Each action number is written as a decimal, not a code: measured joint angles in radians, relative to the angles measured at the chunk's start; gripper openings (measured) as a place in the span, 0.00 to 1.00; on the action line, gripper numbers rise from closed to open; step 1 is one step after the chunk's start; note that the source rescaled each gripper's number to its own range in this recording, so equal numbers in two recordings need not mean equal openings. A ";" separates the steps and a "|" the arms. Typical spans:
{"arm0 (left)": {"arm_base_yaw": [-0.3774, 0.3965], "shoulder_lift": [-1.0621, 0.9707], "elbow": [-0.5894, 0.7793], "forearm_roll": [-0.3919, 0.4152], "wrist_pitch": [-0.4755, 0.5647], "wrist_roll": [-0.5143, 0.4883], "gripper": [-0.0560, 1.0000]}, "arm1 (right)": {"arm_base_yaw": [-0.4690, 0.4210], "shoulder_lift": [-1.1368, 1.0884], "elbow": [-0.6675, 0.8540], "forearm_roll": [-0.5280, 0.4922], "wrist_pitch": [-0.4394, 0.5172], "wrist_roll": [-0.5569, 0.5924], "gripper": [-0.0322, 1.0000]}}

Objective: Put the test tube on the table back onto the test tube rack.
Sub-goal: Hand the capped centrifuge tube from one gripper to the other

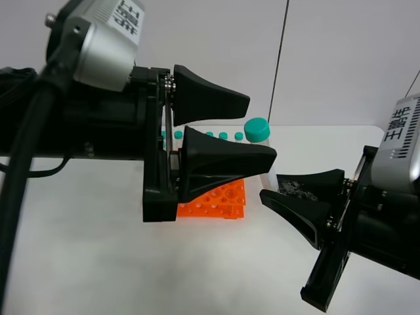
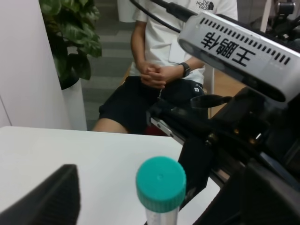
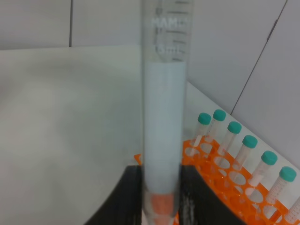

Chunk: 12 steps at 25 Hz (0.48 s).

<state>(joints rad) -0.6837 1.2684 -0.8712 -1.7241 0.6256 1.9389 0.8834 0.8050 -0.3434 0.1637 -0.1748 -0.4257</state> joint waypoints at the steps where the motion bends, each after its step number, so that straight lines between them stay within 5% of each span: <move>1: 0.000 0.000 0.000 0.000 0.000 0.000 0.70 | 0.000 0.000 0.000 0.000 0.000 0.000 0.04; 12: 0.000 0.000 0.000 -0.004 -0.015 -0.072 0.66 | 0.000 0.000 0.000 0.000 0.000 0.000 0.04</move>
<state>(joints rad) -0.6837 1.2684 -0.8712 -1.7282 0.6103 1.8664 0.8834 0.8050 -0.3434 0.1637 -0.1751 -0.4257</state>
